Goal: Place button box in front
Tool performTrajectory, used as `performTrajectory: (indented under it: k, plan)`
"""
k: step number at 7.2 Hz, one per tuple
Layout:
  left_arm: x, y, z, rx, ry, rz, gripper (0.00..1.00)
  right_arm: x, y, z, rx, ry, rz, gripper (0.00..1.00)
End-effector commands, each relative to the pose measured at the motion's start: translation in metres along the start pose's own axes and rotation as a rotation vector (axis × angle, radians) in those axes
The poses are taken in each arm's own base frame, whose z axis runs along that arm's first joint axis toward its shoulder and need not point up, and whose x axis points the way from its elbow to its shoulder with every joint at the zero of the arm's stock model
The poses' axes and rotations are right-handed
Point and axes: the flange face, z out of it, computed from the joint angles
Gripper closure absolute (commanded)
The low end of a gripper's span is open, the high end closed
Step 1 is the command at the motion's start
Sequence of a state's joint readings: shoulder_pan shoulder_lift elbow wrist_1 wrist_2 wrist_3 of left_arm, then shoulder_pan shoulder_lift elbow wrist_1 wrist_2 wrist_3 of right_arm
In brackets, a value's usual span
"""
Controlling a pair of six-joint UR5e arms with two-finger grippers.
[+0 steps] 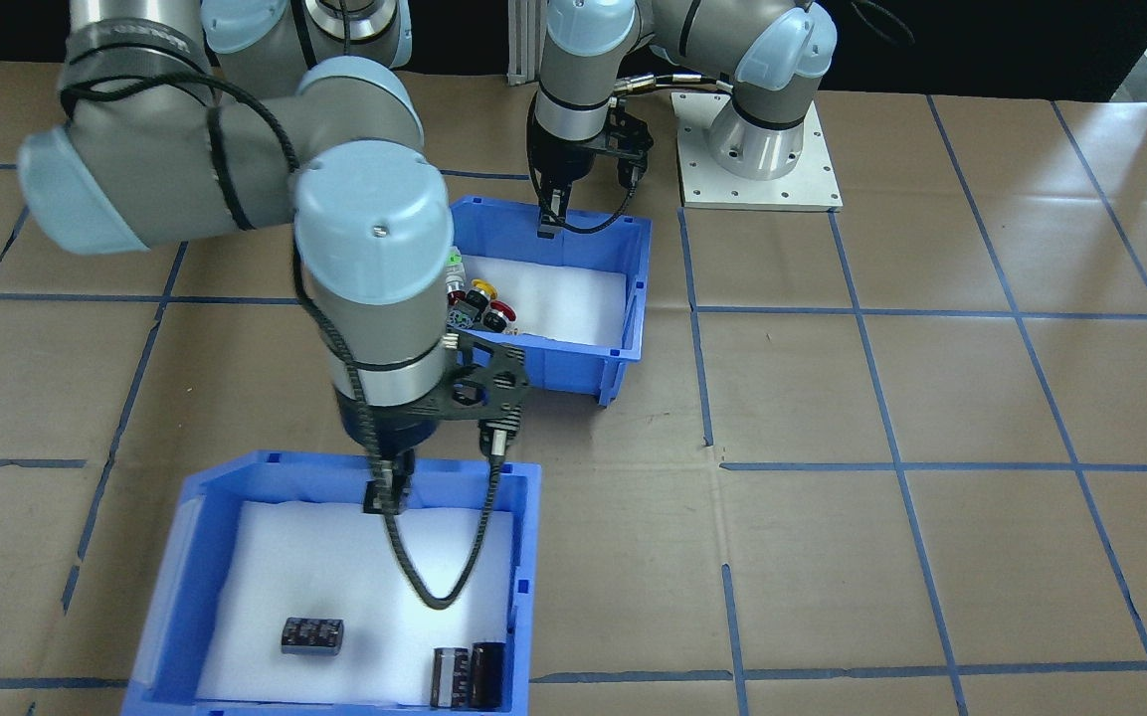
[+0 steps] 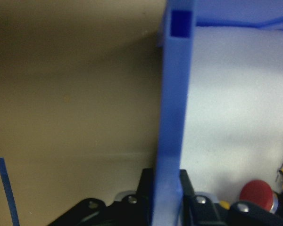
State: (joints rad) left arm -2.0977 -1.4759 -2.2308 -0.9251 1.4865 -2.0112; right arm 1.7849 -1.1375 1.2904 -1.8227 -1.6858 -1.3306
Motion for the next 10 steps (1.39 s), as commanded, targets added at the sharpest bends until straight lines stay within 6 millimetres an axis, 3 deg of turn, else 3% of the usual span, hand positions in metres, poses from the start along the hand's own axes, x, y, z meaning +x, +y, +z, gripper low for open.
performTrajectory:
  k: [1, 2, 4, 5, 6, 9, 10]
  plan:
    - [0.015, -0.020, -0.026, 0.004, 0.050, 0.081, 1.00, 0.007, 0.120, -0.028, -0.020, -0.025, -0.029, 0.99]
    - [0.037, -0.048, -0.034, 0.010, 0.072, 0.074, 1.00, 0.004, 0.165, -0.035, -0.027, -0.022, -0.038, 0.99]
    - [0.077, -0.113, -0.072, 0.047, 0.109, 0.111, 1.00, -0.017, 0.231, -0.033, -0.033, -0.050, -0.091, 0.99]
    - [0.111, -0.145, -0.083, 0.052, 0.109, 0.069, 1.00, -0.033, 0.261, -0.028, -0.025, -0.063, -0.110, 0.99]
    - [0.143, -0.154, -0.095, 0.052, 0.118, 0.091, 1.00, -0.048, 0.280, -0.027, 0.003, -0.064, -0.102, 0.99]
    - [0.327, -0.157, -0.118, 0.070, 0.150, 0.127, 1.00, -0.084, 0.324, -0.027, 0.094, -0.046, -0.022, 0.99]
    - [0.380, -0.151, -0.103, 0.057, 0.156, 0.119, 1.00, -0.107, 0.324, -0.025, 0.099, -0.054, -0.005, 0.99]
